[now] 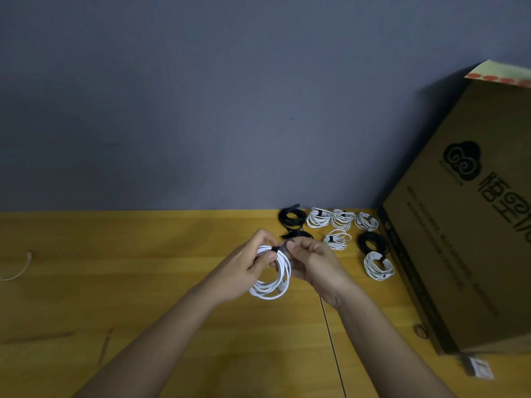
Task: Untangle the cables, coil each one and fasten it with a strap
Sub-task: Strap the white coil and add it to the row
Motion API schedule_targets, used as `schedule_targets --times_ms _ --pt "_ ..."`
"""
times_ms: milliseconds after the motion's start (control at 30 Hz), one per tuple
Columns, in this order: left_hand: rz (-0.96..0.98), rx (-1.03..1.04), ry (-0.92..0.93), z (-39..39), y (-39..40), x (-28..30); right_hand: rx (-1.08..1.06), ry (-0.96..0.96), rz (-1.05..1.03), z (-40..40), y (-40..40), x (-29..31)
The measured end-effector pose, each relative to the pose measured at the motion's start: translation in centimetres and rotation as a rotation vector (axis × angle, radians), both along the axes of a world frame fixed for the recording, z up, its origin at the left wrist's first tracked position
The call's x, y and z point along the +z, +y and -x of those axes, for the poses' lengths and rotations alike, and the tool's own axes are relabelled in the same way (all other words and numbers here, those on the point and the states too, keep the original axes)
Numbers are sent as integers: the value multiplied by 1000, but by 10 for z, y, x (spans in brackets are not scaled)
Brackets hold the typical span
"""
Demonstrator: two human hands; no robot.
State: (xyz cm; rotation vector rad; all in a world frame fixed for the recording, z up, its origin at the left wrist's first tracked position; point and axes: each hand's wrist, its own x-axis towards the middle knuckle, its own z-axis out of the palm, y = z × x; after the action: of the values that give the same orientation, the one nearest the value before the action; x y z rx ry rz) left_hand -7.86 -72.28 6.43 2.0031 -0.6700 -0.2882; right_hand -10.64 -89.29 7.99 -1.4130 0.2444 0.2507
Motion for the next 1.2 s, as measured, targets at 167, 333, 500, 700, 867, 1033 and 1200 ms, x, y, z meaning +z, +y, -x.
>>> schedule_targets --times_ms 167,333,500,700,867,1033,1200 --pt "23 8 -37 3 1 1 -46 -8 71 -1 3 3" --pt "-9 -20 -56 6 -5 5 -131 -196 352 -2 4 -3" --pt "-82 35 -51 4 -11 -2 -217 -340 541 4 8 -16" --pt "-72 106 16 -2 -15 -1 -253 -411 430 12 12 -19" --pt "-57 129 107 -2 -17 0 -189 -477 394 16 6 -22" --pt "50 91 316 -5 -21 -5 -150 -495 373 23 -2 -27" --pt "179 30 524 -3 -30 -2 -152 -500 367 27 -7 -37"
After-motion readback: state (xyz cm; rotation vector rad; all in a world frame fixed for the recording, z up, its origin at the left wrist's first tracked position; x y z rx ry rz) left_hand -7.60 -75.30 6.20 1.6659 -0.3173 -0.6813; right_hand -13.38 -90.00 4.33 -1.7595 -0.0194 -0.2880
